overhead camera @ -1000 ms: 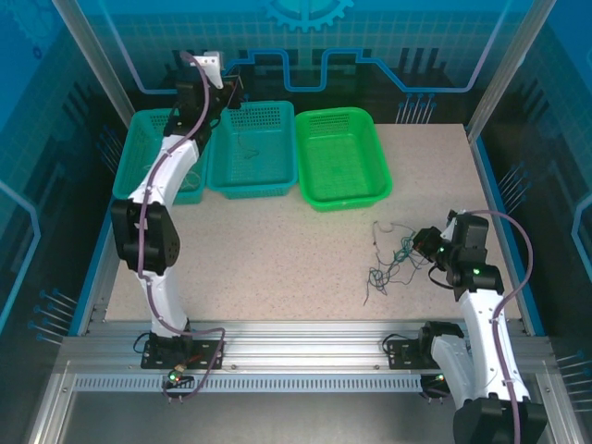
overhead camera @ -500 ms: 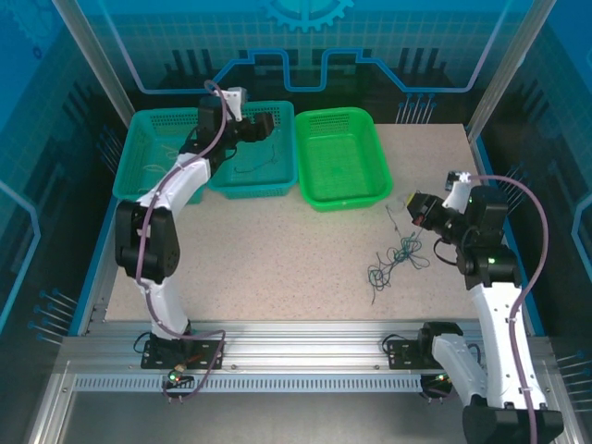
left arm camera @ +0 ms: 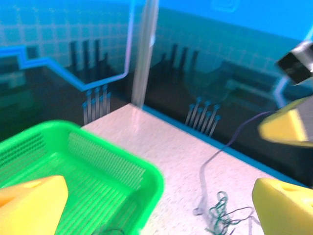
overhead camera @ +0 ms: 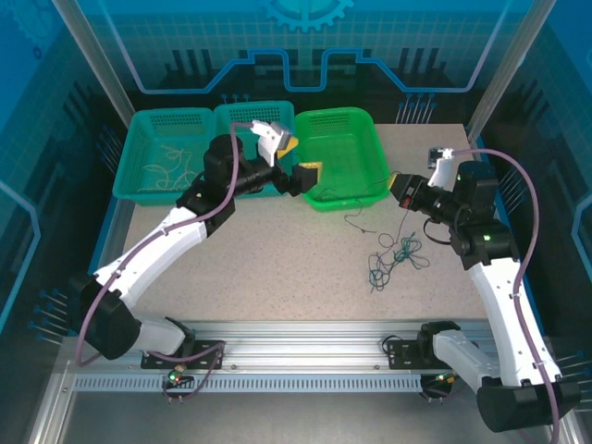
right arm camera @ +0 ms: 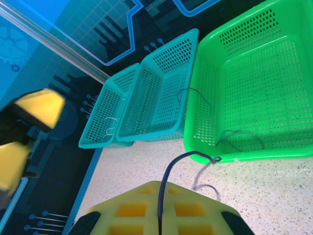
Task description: Untangle the cables
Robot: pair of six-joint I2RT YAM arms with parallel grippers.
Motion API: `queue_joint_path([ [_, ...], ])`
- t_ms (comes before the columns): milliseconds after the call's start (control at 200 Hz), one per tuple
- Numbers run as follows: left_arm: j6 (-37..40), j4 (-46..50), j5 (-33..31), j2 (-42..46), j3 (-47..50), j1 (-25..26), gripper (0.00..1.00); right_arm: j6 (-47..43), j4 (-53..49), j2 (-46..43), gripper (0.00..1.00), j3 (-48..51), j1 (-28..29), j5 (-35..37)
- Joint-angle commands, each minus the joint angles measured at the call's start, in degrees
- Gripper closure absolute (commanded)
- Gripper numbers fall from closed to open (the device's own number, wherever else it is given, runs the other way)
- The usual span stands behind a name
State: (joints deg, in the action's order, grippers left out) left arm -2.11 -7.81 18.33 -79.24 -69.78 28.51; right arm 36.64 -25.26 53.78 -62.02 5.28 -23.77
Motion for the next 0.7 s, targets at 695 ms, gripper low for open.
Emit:
queue_joint_path([
  [695, 5.6, 25.0, -18.5, -22.5, -21.4, -5.5, 0.16, 1.0, -3.4, -2.0, 1.00, -3.6, 1.9, 4.2],
])
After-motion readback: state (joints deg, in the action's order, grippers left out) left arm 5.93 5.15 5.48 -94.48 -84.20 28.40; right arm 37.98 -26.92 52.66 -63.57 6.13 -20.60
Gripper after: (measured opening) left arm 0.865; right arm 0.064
